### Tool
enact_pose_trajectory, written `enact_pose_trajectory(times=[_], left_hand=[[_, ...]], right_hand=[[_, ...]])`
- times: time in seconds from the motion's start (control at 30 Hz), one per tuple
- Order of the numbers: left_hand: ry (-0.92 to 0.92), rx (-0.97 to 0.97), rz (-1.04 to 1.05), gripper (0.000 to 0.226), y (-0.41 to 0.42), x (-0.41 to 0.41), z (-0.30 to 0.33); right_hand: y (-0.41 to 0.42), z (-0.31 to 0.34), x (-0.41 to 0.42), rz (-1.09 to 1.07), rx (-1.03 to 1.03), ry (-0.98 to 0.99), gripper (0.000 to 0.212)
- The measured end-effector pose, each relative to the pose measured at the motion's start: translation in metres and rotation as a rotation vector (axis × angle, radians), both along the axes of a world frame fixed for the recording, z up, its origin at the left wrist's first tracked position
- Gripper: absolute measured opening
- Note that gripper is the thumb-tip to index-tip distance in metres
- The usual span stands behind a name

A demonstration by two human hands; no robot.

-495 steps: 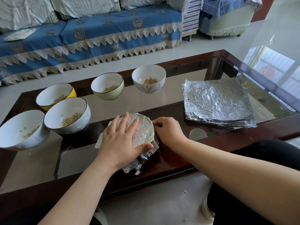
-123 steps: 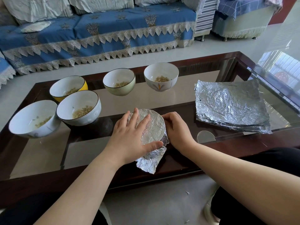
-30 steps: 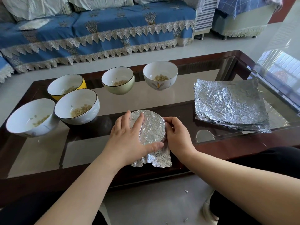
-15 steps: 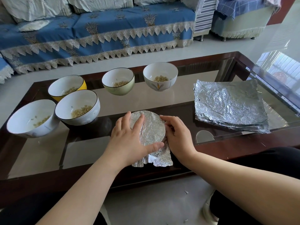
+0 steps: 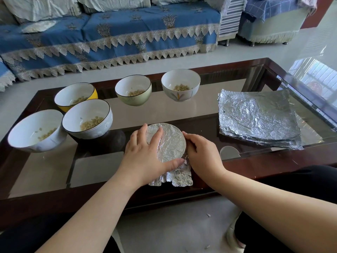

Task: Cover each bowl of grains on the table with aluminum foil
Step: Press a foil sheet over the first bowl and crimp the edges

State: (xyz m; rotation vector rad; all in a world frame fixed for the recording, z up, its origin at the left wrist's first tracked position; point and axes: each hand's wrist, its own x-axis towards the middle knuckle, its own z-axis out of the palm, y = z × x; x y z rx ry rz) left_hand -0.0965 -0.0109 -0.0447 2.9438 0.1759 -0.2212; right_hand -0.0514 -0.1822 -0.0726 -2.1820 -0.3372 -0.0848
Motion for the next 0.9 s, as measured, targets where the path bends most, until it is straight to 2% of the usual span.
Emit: enact_pose_trajectory(times=[0.23,0.43,0.5,0.67,0.77,0.9], left_hand=[[-0.022,0.012,-0.009,0.129,0.0,0.0,0.0],[-0.034,-0.001,-0.011,0.134,0.002,0.0,-0.002],[-0.036,-0.005,-0.004,0.127,0.001,0.001,-0.002],[-0.031,-0.004,-0.009,0.124,0.001,0.002,-0.003],[-0.024,-0.002,-0.006,0.126,0.002,0.002,-0.003],[-0.021,-0.002,-0.007,0.126,0.002,0.003,-0.002]], right_hand=[[-0.002,0.012,-0.002,-0.043,0.205,0.27,0.039],[0.001,0.007,0.004,-0.05,0.577,0.545,0.024],[0.002,0.004,0.008,-0.056,0.658,0.592,0.016],[0.003,-0.008,0.025,-0.069,0.635,0.597,0.008],[0.006,-0.01,0.027,-0.041,0.62,0.576,0.021],[0.004,-0.007,0.021,0.01,0.561,0.536,0.026]])
